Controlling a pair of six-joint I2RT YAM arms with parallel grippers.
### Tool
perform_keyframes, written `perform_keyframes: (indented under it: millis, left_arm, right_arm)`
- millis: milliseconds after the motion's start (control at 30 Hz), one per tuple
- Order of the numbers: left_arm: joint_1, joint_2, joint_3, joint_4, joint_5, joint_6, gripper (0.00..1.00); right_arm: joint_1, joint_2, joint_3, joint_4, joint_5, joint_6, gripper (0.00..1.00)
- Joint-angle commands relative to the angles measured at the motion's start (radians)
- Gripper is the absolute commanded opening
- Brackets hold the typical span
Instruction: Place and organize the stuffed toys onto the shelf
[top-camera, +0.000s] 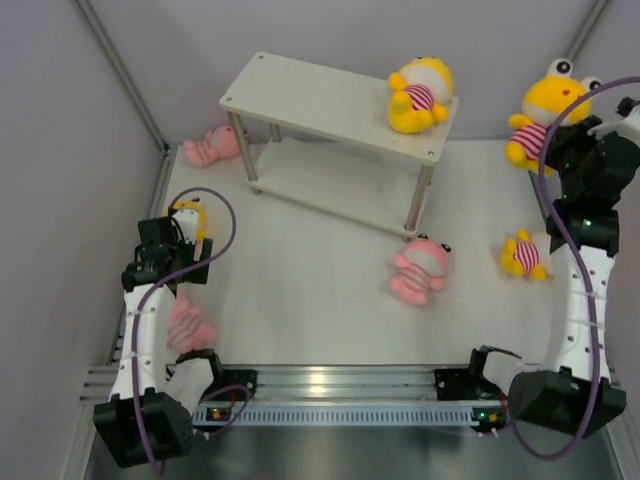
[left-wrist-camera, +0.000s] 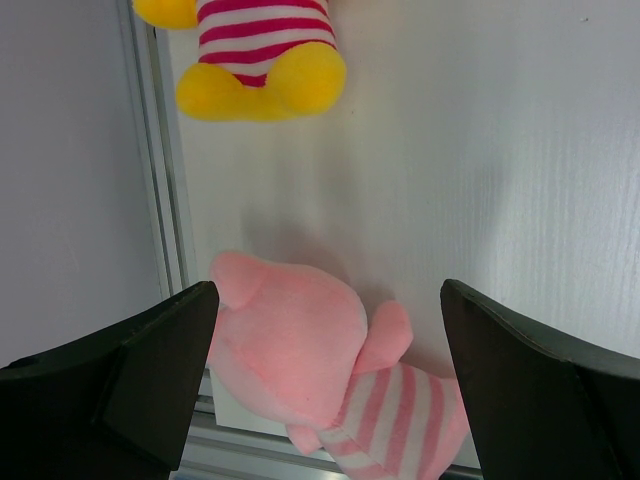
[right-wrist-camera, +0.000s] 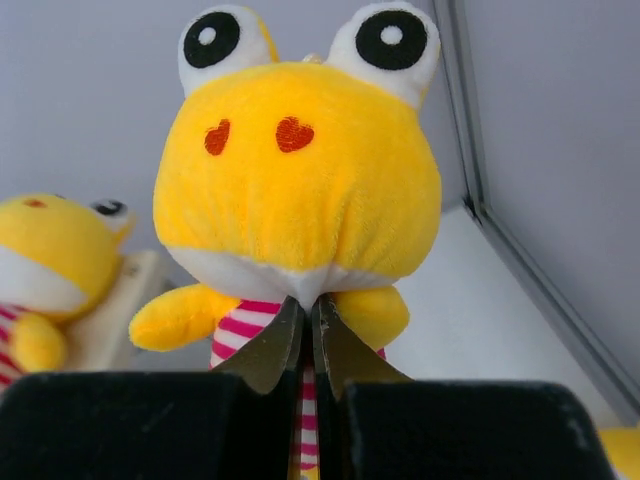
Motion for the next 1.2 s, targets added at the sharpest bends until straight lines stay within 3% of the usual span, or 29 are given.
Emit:
perform_keyframes:
  millis: [0,133,167,500,833,1000,1167]
  left_arm:
    - [0.003,-0.009,0.036,-0.001,0.005,0.007,0.99]
    - [0.004,-0.015,0.033,-0.001,0.005,0.004,0.99]
    - [0.003,-0.018,0.033,-0.001,0.004,0.002,0.99]
    - [0.003,-0.027,0.028,-0.003,-0.001,0.002,0.99]
    - [0.003,-0.030,0.019,-0.003,0.004,0.009,0.99]
    - [0.003,-0.032,0.016,-0.003,0.004,0.010,0.99]
    - [0.003,-0.034,0.016,-0.003,-0.004,0.012,0.99]
  right_arm:
    - [0.065,-0.070,0.169,-0.013,0.046,0.012,0.00]
    - [0.229,-0.058,0.281,0.046,0.048,0.035,0.00]
    - [0.334,-0.043,0.328,0.053,0.052,0.037,0.00]
    - [0.822,0.337,0.687,0.070,0.256,-0.072,0.00]
    - [0.901,0.578,0.870,0.129,0.385,0.037,0.00]
    - [0.918,0.615,0.855,0.129,0.433,0.083,0.00]
    - [0.927,0.574,0.698,0.218,0.468,0.127,0.00]
